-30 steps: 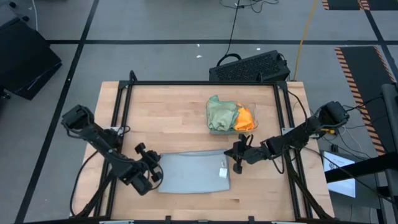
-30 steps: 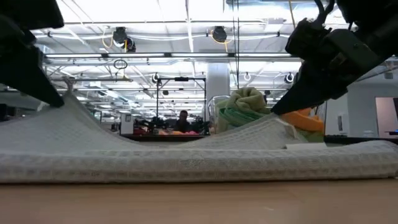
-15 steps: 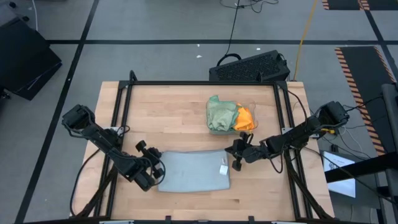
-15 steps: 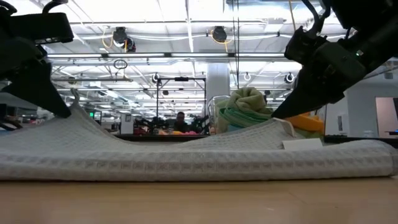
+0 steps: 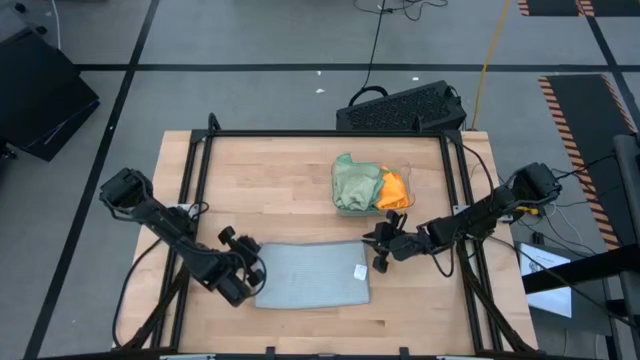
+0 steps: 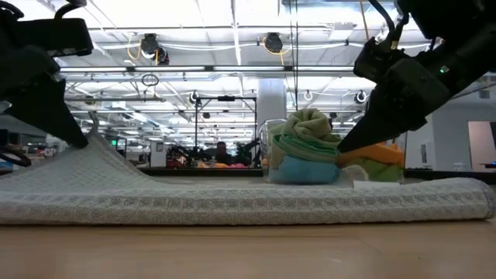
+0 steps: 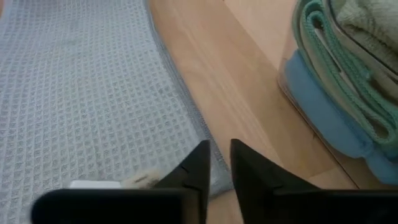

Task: Fold microfiber towels
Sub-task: Fold the gray microfiber cloth

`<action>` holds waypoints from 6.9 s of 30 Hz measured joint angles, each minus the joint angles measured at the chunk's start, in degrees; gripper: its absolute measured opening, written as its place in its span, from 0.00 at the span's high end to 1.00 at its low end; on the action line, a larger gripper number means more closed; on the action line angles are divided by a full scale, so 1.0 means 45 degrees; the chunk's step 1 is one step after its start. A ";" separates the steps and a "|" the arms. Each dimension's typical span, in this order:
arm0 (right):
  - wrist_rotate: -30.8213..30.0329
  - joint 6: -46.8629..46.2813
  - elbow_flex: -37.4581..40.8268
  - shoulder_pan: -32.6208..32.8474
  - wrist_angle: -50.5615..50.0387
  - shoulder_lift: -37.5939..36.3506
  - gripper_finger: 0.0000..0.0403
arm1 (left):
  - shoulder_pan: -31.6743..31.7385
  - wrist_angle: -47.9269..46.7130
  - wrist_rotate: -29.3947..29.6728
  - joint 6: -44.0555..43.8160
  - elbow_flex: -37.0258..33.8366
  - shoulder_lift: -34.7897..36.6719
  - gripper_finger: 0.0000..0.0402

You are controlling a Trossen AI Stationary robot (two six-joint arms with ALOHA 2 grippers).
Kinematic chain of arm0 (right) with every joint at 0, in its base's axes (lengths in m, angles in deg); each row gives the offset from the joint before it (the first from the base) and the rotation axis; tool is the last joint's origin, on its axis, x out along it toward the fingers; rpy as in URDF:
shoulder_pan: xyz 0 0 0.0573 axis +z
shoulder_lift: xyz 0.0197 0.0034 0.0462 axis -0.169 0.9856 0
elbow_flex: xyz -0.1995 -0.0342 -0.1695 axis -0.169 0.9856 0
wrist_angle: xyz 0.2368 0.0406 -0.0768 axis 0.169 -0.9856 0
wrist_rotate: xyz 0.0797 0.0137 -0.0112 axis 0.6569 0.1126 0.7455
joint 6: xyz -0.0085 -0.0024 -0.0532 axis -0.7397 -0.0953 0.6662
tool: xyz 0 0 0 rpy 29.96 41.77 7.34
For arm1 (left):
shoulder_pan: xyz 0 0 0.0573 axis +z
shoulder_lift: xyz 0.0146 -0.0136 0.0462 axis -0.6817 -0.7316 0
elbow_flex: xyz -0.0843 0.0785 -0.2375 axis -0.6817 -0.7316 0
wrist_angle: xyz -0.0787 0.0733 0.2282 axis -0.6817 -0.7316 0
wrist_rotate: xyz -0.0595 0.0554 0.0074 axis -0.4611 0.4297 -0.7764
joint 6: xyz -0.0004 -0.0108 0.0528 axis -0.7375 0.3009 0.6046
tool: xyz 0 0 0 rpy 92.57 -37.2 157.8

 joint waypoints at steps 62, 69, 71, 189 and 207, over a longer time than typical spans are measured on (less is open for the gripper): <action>0.0724 0.2523 -0.0249 0.3456 -0.1760 -0.0380 0.65 | 0.2209 1.0117 -0.2670 1.3725 0.7869 -0.6840 0.40; 0.0733 0.2266 0.0769 0.3509 -0.1887 -0.1991 0.65 | 0.2547 0.8704 -0.3309 1.3476 1.0710 -0.8535 0.40; 0.0730 0.1948 0.1034 0.3609 -0.1979 -0.2491 0.65 | 0.2581 0.8473 -0.3355 1.3406 1.1295 -0.8975 0.40; 0.3424 0.6976 -0.5943 -0.0768 -0.4727 -0.3965 0.99 | 0.2767 -0.2067 -0.1196 1.5008 1.2565 -0.1316 0.95; 0.4440 0.3674 -0.5445 0.2117 -0.3942 -0.1431 0.98 | 0.0582 -0.0212 -0.1903 1.0445 1.2556 -0.4916 0.98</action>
